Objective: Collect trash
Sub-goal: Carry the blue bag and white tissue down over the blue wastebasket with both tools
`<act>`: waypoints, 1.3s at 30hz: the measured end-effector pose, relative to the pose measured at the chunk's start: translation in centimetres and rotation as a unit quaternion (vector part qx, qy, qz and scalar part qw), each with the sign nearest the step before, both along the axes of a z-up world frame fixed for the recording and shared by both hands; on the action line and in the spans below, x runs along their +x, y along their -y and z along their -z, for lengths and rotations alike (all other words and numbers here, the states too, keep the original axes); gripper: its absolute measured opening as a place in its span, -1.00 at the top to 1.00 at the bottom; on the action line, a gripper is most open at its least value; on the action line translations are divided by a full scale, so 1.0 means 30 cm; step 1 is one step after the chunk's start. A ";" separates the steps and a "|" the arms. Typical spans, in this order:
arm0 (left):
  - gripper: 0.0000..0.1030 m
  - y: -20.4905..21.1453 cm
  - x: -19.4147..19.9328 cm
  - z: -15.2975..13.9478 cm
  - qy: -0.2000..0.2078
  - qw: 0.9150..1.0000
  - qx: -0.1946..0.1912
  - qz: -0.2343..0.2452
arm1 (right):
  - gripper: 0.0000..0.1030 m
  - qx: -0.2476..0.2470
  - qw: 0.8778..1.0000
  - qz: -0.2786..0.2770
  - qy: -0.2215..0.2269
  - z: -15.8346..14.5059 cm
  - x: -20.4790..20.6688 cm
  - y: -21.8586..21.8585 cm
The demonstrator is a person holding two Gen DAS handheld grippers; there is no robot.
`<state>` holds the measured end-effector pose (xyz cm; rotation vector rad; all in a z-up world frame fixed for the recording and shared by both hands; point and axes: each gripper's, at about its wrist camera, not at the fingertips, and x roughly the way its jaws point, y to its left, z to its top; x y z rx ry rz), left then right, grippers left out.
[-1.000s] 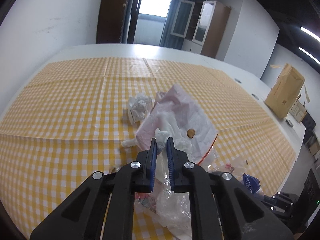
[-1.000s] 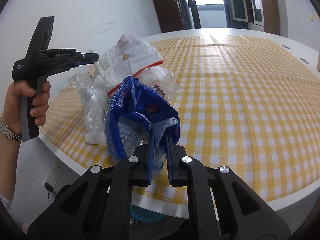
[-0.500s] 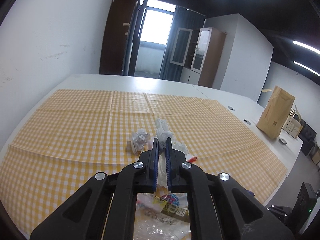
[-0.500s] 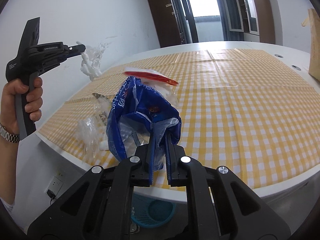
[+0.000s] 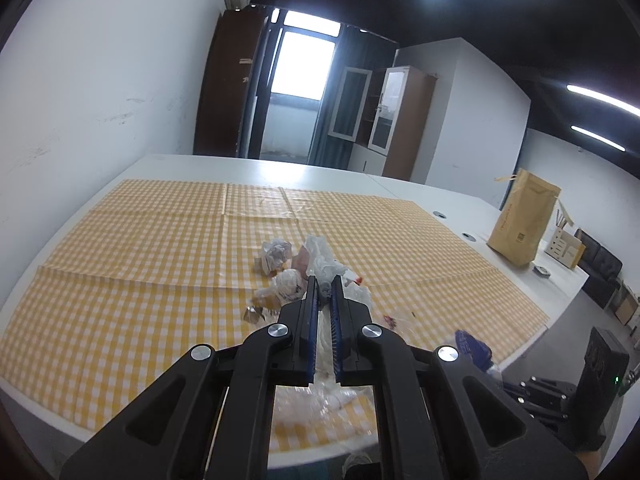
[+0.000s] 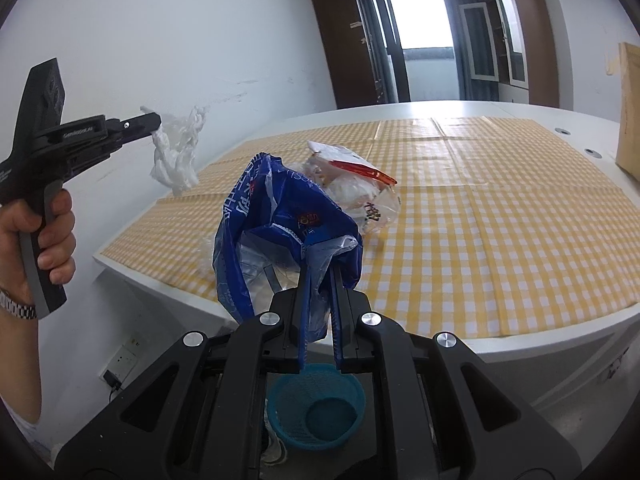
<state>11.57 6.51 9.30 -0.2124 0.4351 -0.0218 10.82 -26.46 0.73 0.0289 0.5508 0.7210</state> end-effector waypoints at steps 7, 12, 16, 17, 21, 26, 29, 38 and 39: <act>0.90 0.045 -0.231 0.043 0.017 1.000 -0.009 0.019 | 0.84 -0.001 1.000 -0.014 0.013 -0.005 -0.128 0.004; 0.90 0.044 -0.365 0.109 0.016 0.999 -0.033 0.028 | 0.84 -0.012 0.999 -0.031 0.010 0.032 -0.218 -0.002; 0.90 0.052 -0.438 0.164 0.008 0.999 -0.041 0.034 | 0.84 -0.028 0.999 -0.046 0.004 0.070 -0.267 -0.012; 0.90 0.054 -0.452 0.177 0.006 0.998 -0.042 0.036 | 0.84 -0.031 0.998 -0.050 0.002 0.082 -0.279 -0.012; 0.90 0.056 -0.501 0.250 -0.008 0.998 -0.053 0.042 | 0.84 -0.041 0.997 -0.061 -0.012 0.130 -0.321 -0.016; 0.90 0.083 -0.507 0.356 -0.041 0.997 -0.054 0.045 | 0.84 -0.055 0.995 -0.078 -0.034 0.197 -0.342 -0.022; 0.90 0.078 -0.506 0.430 -0.062 0.996 -0.056 0.045 | 0.84 -0.078 0.993 -0.075 -0.049 0.265 -0.327 -0.026; 0.90 0.043 -0.468 0.653 -0.108 0.992 -0.056 0.036 | 0.84 -0.108 0.986 -0.073 -0.106 0.463 -0.277 -0.071; 0.90 0.038 -0.457 0.683 -0.114 0.991 -0.061 0.038 | 0.84 -0.112 0.985 -0.073 -0.112 0.488 -0.269 -0.081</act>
